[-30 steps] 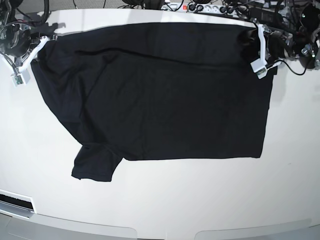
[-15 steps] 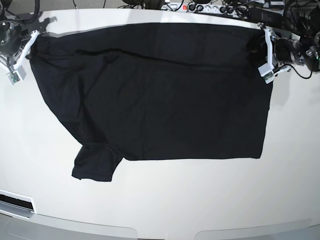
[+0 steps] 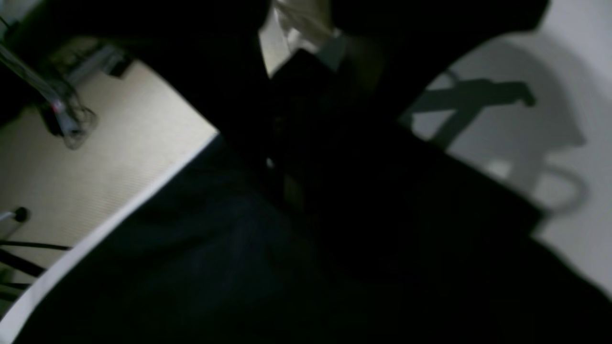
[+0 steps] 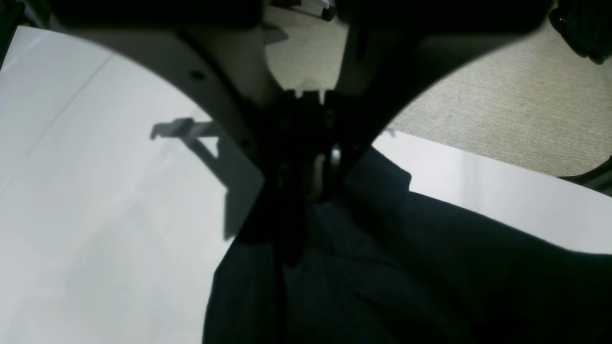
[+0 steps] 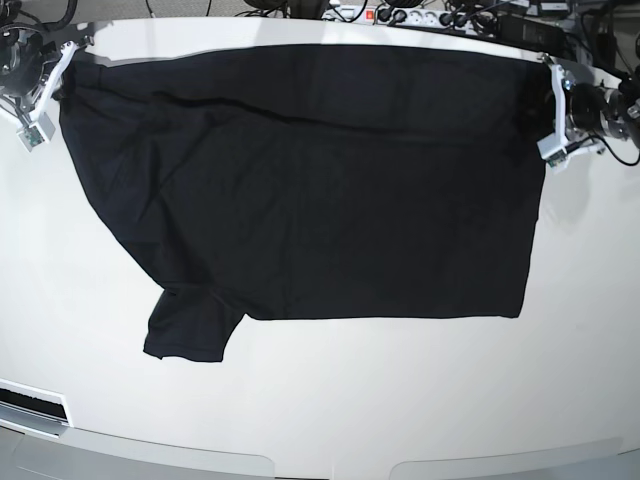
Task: Layout the t-shirt on the table in an organized manner, then fold the t-shirt properly
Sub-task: 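Pull the shirt edge with the left gripper away from the right gripper, then hold both shoulder corners and drag the shirt taut toward the robot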
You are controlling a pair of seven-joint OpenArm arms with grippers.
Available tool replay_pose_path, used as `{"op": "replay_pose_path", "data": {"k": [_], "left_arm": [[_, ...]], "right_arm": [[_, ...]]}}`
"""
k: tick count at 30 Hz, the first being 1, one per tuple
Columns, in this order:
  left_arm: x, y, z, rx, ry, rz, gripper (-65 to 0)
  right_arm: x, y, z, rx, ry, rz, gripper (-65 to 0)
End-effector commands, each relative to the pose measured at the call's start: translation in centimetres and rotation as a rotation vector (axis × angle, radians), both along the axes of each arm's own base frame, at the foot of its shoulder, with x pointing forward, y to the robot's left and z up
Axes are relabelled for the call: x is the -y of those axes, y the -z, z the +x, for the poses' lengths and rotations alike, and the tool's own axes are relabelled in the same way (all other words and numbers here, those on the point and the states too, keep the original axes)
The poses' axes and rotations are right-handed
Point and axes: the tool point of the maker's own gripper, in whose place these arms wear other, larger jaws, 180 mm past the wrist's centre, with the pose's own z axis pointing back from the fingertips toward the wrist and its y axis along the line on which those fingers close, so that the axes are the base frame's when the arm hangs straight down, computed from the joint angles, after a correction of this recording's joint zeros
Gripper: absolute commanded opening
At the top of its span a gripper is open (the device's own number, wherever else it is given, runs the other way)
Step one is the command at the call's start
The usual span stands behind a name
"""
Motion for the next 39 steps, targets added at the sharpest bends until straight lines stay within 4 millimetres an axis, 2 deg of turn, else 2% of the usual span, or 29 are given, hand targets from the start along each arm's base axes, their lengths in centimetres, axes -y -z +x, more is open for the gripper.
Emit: {"op": "replay_pose_path", "data": {"k": [1, 4, 7, 12, 14, 17, 20, 23, 31, 39], "left_arm": [[-0.5, -0.7, 0.9, 0.032, 0.006, 0.005, -65.0], [-0.4, -0.6, 1.0, 0.039, -0.018, -0.023, -65.0], [0.1, -0.1, 0.2, 0.006, -0.038, -0.061, -65.0], [-0.5, 3.0, -1.6, -0.058, -0.059, 0.029, -65.0], [0.0, 3.9, -2.1, -0.086, -0.051, 0.03, -65.0], [0.7, 4.8, -2.7, -0.119, -0.014, 0.039, -65.0], [0.0, 5.4, -3.0, -0.127, 0.044, 0.109, -65.0], [-1.0, 5.4, -2.8, -0.117, 0.038, 0.154, -65.0], [-5.2, 3.6, -2.1, -0.101, 0.045, 0.233, -65.0], [-7.1, 2.7, -1.5, -0.075, 0.07, 0.276, -65.0]], "right_arm": [[0.6, -0.8, 0.7, 0.03, -0.009, -0.019, -65.0], [0.5, -0.9, 0.9, 0.041, -0.005, -0.015, -65.0], [0.7, -1.0, 1.2, 0.059, 0.024, -0.014, -65.0], [0.6, -1.0, 1.2, 0.059, 0.028, -0.013, -65.0], [0.6, -1.0, 1.3, 0.061, 0.028, -0.008, -65.0], [0.3, -1.0, 1.2, 0.057, 0.031, 0.003, -65.0], [1.0, -0.9, 1.0, 0.045, 0.038, -0.032, -65.0], [2.3, -0.9, 0.9, 0.041, 0.066, -0.098, -65.0], [2.5, -1.1, 1.1, 0.057, 0.067, -0.111, -65.0], [2.6, -1.7, 1.6, 0.056, -0.022, -0.103, -65.0]]}}
